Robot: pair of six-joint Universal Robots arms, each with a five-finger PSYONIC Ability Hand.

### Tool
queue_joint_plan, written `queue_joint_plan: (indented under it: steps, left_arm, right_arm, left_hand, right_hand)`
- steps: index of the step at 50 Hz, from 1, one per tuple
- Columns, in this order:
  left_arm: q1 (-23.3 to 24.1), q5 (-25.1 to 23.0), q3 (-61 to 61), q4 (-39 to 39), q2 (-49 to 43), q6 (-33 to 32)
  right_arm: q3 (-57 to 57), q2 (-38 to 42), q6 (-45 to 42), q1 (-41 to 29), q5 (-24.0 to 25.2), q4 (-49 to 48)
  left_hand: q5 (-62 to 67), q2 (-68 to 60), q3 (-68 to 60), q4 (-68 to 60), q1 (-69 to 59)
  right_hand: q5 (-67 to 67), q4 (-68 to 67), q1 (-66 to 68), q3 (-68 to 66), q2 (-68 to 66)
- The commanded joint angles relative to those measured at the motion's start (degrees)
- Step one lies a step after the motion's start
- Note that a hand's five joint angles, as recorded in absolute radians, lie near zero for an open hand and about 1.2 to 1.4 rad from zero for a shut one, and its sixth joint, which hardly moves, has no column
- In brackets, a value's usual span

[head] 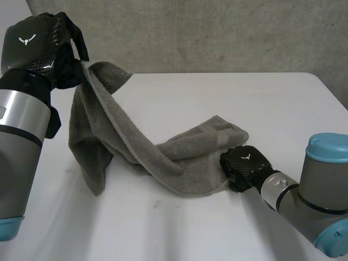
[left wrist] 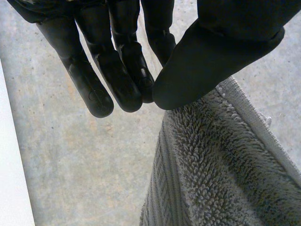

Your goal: Fold the towel.

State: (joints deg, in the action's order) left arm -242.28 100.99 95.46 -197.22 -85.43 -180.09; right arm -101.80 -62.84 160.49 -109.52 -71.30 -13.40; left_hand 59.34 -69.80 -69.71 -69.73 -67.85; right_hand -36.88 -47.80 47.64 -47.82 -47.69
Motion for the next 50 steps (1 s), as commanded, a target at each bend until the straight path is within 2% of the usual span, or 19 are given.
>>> queue_joint_plan:
  steps: [1, 12, 14, 15, 16, 23, 26, 31, 33, 34, 37, 38, 40, 43, 45, 46, 48, 50]
  left_arm:
    - [-0.1, 0.0, 0.3, 0.0, 0.0, 0.0]
    - [-0.1, 0.0, 0.3, 0.0, 0.0, 0.0]
    - [-0.1, 0.0, 0.6, 0.0, 0.0, -0.1]
    - [-0.1, 0.0, 0.6, 0.0, 0.0, -0.1]
    - [-0.2, -0.1, 0.6, 0.0, 0.0, -0.1]
    - [-0.3, -0.1, 0.5, 0.0, -0.6, -0.2]
    - [-1.0, -0.2, 0.4, 0.1, -0.7, -0.2]
    - [-3.0, -0.2, -0.1, 0.3, -0.7, -0.2]
    - [-3.6, -0.2, -0.4, 0.7, -0.4, -0.5]
    - [-3.6, -0.2, -0.4, 0.7, -0.3, -0.5]
    - [-4.6, -0.1, -0.7, 2.6, 0.9, -1.1]
    - [-4.6, -0.1, -0.7, 2.6, 0.9, -1.1]
    - [-5.5, -0.3, -0.6, 5.6, 1.4, -1.8]
    - [-5.9, -0.4, -0.4, 7.1, 1.3, -2.4]
    - [-6.5, -1.1, 0.3, 10.5, 0.4, -4.1]
    - [-6.5, -1.1, 0.3, 10.5, 0.4, -4.1]
    - [-6.5, -2.9, 1.4, 13.9, -1.4, -6.6]
    - [-6.5, -3.7, 1.8, 15.1, -3.4, -7.7]
  right_arm:
    - [0.2, 0.7, 0.0, 0.0, 0.0, 0.6]
    - [0.8, 1.1, 0.1, 0.3, 0.2, 0.3]
    - [0.9, 1.1, 0.1, 0.3, 0.0, 0.0]
    - [0.9, 1.1, 0.1, 0.3, 0.0, 0.0]
    - [1.2, 1.0, 0.2, 0.3, 0.0, -0.1]
    - [4.5, 0.8, 1.3, 1.2, 0.2, -0.2]
    - [8.0, -0.3, 2.1, 3.7, -0.6, 0.0]
    - [12.4, -5.4, 3.8, 7.3, -0.8, 1.4]
    - [14.7, -11.7, 3.6, 9.2, -0.1, 4.1]
    - [14.7, -11.7, 3.6, 9.2, -0.1, 4.1]
    - [20.3, -18.5, 2.1, 12.3, 2.3, 14.2]
    - [20.3, -18.5, 2.1, 12.3, 2.3, 14.2]
    - [24.5, -21.3, -1.8, 15.2, 5.8, 23.4]
    - [25.9, -22.1, -4.6, 16.5, 7.5, 27.9]
    - [27.3, -22.8, -12.2, 17.6, 9.2, 36.4]
    - [27.3, -22.8, -12.2, 17.6, 9.2, 36.4]
    - [27.7, -22.4, -19.2, 17.3, 8.7, 42.1]
    - [27.7, -22.2, -21.8, 17.1, 8.5, 43.9]
  left_hand:
    - [10.7, -10.2, -10.3, -10.3, -12.1]
    - [10.7, -10.2, -10.3, -10.3, -12.1]
    - [10.7, -10.2, -10.3, -10.3, -12.1]
    - [10.7, -10.2, -10.3, -10.3, -12.1]
    - [10.7, -10.2, -10.3, -10.3, -12.1]
    - [10.7, -10.2, -10.3, -10.3, -12.1]
    - [10.7, -10.2, -10.3, -10.3, -12.1]
    - [10.7, -10.2, -10.3, -10.3, -12.1]
    - [10.7, -10.2, -10.3, -10.3, -12.1]
    - [10.7, -10.2, -10.3, -10.3, -12.1]
    - [10.7, -10.2, -10.3, -10.3, -12.1]
    - [10.7, -10.2, -10.3, -10.3, -12.1]
    - [10.7, -10.2, -10.3, -10.3, -12.1]
    - [10.7, -10.2, -10.3, -10.3, -12.1]
    - [10.7, -10.2, -10.3, -10.3, -12.1]
    - [10.7, -10.2, -10.3, -10.3, -12.1]
    - [10.7, -10.2, -10.3, -10.3, -12.1]
    - [10.7, -10.2, -10.3, -10.3, -12.1]
  right_hand:
    - [-2.6, -1.6, 1.8, -1.6, -1.8]
    - [-5.1, -4.2, 4.3, -4.1, -4.3]
    - [-20.8, -19.9, 20.0, -19.9, -20.0]
    - [-20.9, -20.0, 20.1, -20.0, -20.1]
    - [-33.0, -32.1, 32.2, -32.1, -32.2]
    - [-33.1, -32.2, 32.4, -32.2, -32.3]
    - [-33.1, -32.2, 32.4, -32.2, -32.3]
    - [-33.1, -32.2, 32.4, -32.2, -32.3]
    - [-33.1, -32.2, 32.4, -32.2, -32.3]
    - [-33.1, -32.2, 32.4, -32.2, -32.3]
    - [-33.1, -32.2, 32.4, -32.2, -32.3]
    - [-33.1, -32.2, 32.4, -32.2, -32.3]
    - [-33.1, -32.2, 32.4, -32.2, -32.3]
    - [-33.1, -32.2, 32.4, -32.2, -32.3]
    - [-33.1, -32.2, 32.4, -32.2, -32.3]
    - [-33.1, -32.2, 32.4, -32.2, -32.3]
    - [-33.1, -32.2, 32.4, -32.2, -32.3]
    - [-33.1, -32.2, 32.4, -32.2, -32.3]
